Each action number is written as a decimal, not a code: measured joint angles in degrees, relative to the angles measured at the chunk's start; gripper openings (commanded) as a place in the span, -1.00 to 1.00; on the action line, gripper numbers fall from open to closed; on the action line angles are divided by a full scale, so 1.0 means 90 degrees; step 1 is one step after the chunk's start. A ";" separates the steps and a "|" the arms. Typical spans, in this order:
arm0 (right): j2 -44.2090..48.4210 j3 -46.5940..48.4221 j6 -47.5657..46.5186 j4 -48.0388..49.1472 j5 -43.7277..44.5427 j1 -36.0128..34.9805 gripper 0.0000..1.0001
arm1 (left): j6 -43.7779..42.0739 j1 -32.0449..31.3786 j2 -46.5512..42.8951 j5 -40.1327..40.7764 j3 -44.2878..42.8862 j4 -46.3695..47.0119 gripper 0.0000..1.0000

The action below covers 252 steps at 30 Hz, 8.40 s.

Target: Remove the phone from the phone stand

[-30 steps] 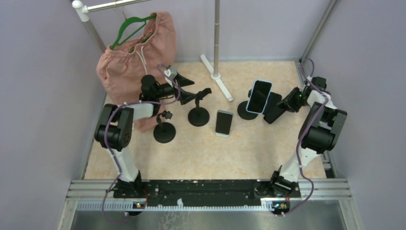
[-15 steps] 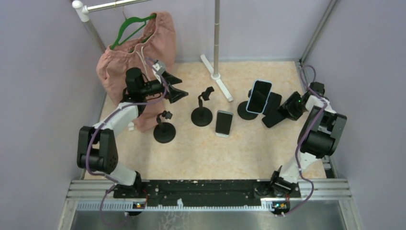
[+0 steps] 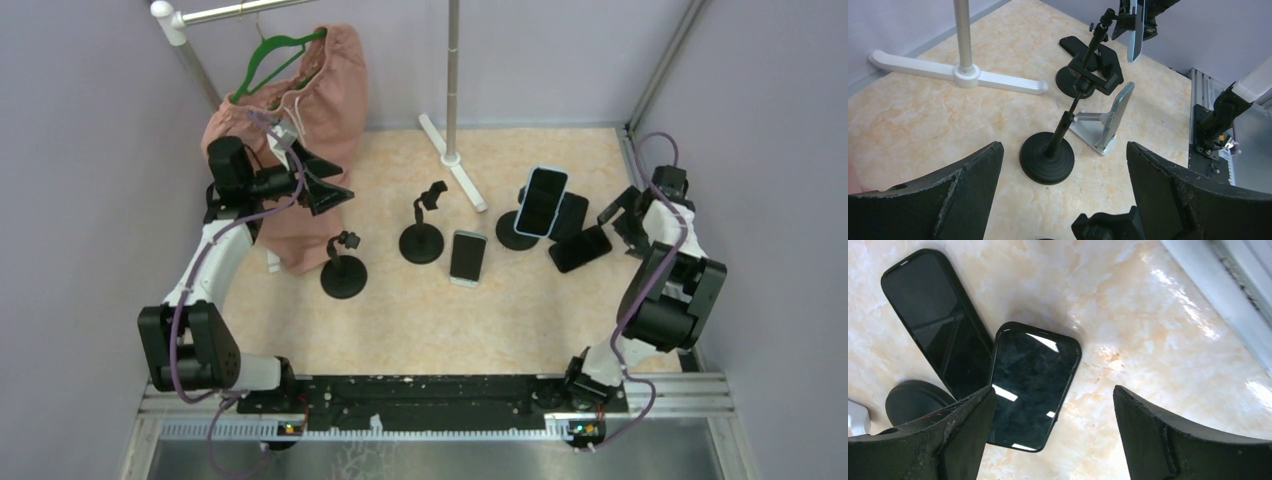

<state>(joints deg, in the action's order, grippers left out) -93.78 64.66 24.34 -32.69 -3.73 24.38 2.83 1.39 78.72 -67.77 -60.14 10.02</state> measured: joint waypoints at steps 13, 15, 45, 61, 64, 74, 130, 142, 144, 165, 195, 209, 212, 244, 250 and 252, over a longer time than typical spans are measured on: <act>0.0709 -0.0061 0.1360 -0.0423 0.1180 -0.2113 0.83 | 0.0158 0.0308 -0.0282 -0.0376 -0.0017 -0.0335 0.98; 0.0714 -0.0279 0.1647 -0.0321 0.1304 -0.2242 0.83 | 0.0155 0.0311 -0.0401 -0.0376 -0.0015 -0.0335 0.98; 0.0153 -0.1144 0.0743 0.0056 0.1474 -0.1481 0.47 | 0.0641 0.0321 -0.0780 -0.0384 0.0068 0.0075 0.98; -0.1115 0.0403 -0.1671 -0.0491 0.1938 -0.1469 0.22 | 0.1027 0.0430 -0.0670 -0.0381 0.0068 0.0508 0.98; -0.1183 0.0476 -0.1885 -0.0449 0.1933 -0.1491 0.29 | 0.1112 0.0444 -0.0641 -0.0384 0.0068 0.0573 0.98; -0.1207 0.0529 -0.2025 -0.0041 0.2047 -0.1770 0.67 | 0.1158 0.0498 -0.0634 -0.0442 0.0129 0.0471 0.98; 0.2917 -0.1503 -0.1122 0.1156 -0.1722 -0.5321 0.84 | -0.0818 0.0947 -0.1035 -0.0486 -0.1566 -0.4119 0.98; 0.1829 -0.1343 -0.1307 0.2098 -0.2057 -0.5423 -0.14 | -0.0818 0.0947 -0.1039 -0.0607 -0.1564 -0.4121 0.80; 0.1826 -0.1338 -0.1338 0.2210 -0.2076 -0.5554 -0.43 | -0.0821 0.0947 -0.1037 -0.0631 -0.1564 -0.4121 0.75; 0.1914 -0.0920 -0.0707 0.2016 -0.2040 -0.5882 -1.00 | -0.0821 0.0947 -0.1037 -0.0794 -0.1564 -0.4121 0.67; 0.3844 -0.1936 0.2169 0.0100 0.1523 -0.0381 -1.00 | -0.0889 0.0947 -0.0988 -0.1156 -0.1440 -0.4112 0.69; 0.2963 -0.3113 0.3133 0.1149 0.0942 0.0554 -0.15 | -0.0787 0.0947 -0.0940 -0.1139 -0.1430 -0.4082 0.82; 0.2681 -0.3361 0.3373 0.1171 0.0884 0.0590 -0.10 | -0.0755 0.0947 -0.0928 -0.1107 -0.1433 -0.4053 0.82; 0.4182 -0.3283 0.2737 0.0165 0.0476 -0.0444 0.97 | 0.0058 0.0947 -0.0573 -0.1030 -0.1909 -0.3497 0.91; 0.4962 -0.2416 0.2526 -0.0100 0.0962 -0.1234 0.97 | -0.0386 0.0947 -0.0202 -0.0937 -0.2698 -0.4175 0.93; 0.5078 -0.2263 0.2458 -0.0090 0.1027 -0.1450 0.97 | -0.0532 0.0947 -0.0119 -0.0886 -0.2880 -0.4422 0.94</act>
<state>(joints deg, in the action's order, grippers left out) -48.07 44.29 46.46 -33.50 5.52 11.33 -1.96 9.91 77.65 -75.75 -86.06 -29.78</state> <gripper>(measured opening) 0.985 0.965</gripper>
